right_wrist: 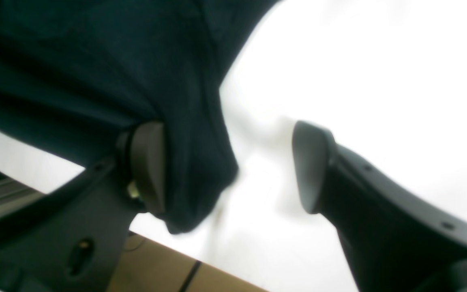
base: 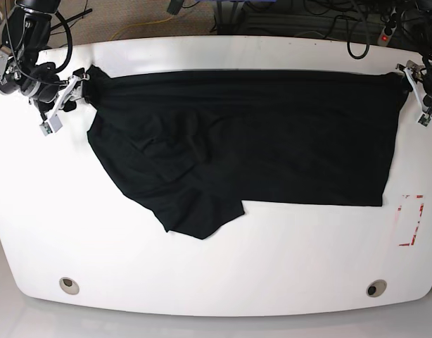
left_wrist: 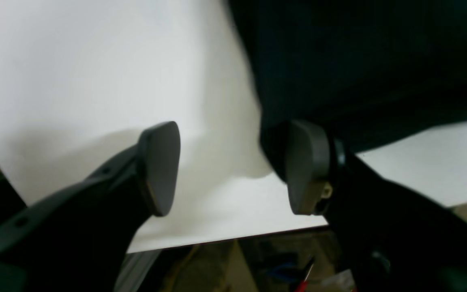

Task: Fold the T-shirt properly
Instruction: 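Release the right gripper and move it along the shirt side to grasp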

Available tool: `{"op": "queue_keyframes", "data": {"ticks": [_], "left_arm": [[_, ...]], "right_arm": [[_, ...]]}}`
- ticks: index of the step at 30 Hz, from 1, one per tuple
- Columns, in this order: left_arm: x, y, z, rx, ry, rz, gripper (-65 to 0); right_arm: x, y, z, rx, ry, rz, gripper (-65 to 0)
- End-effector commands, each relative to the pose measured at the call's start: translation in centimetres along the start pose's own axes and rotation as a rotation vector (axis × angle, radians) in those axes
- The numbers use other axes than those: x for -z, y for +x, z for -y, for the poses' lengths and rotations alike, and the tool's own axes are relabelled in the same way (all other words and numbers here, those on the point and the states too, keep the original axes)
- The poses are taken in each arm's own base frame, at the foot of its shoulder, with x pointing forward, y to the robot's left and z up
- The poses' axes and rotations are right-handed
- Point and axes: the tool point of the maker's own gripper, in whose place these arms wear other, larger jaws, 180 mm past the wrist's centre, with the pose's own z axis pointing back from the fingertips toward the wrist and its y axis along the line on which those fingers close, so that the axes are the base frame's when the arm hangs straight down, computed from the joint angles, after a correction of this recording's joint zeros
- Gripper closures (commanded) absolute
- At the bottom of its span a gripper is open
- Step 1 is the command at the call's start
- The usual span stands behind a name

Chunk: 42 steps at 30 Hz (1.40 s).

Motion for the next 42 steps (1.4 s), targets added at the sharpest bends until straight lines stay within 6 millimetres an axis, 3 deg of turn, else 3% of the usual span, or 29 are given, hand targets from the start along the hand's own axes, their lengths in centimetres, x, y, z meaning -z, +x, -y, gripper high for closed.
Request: {"op": "queue_keyframes", "data": {"ticks": [1,8,14,17,22,28,32,40,42], "left_arm": [[-2.1,2.2,-1.7,0.009,0.046,0.073,-37.4],[-4.6,4.6,-1.4,0.007,0.036,0.151,-37.4],[-4.5,5.3,-0.7,-0.003,0.024,0.178,-37.4],[-3.5,5.9,0.4,0.005,0.012,0.175,-37.4],[-1.1,4.8,2.9,0.053,-0.012,0.088,-37.4],[0.0,3.5,3.7,0.074,0.029,0.018,-37.4],[0.4,3.7,3.6,0.116,0.067,0.024,-37.4],[0.8,3.5,4.1,0.141,0.061,0.015,-37.2],[1.1,3.2,4.2,0.132,0.054,0.003,-37.2]], "right_arm": [[-1.6,3.6,-1.3,-0.083,0.025,0.101,-42.2],[-2.0,6.8,-3.7,-0.119,0.103,0.189,-42.5],[-1.3,7.8,-3.4,-0.085,0.118,0.215,-42.6],[0.4,8.9,-4.3,-0.058,0.173,0.234,-42.6],[4.0,11.5,-6.8,-0.026,0.296,0.251,-42.3],[7.6,13.6,-8.8,-0.080,0.314,0.200,-42.3],[9.4,13.7,-8.8,-0.117,0.254,0.139,-42.3],[11.2,13.3,-9.1,-0.161,0.172,0.085,-41.9],[11.5,13.3,-9.5,-0.164,0.168,0.085,-37.4]]}}
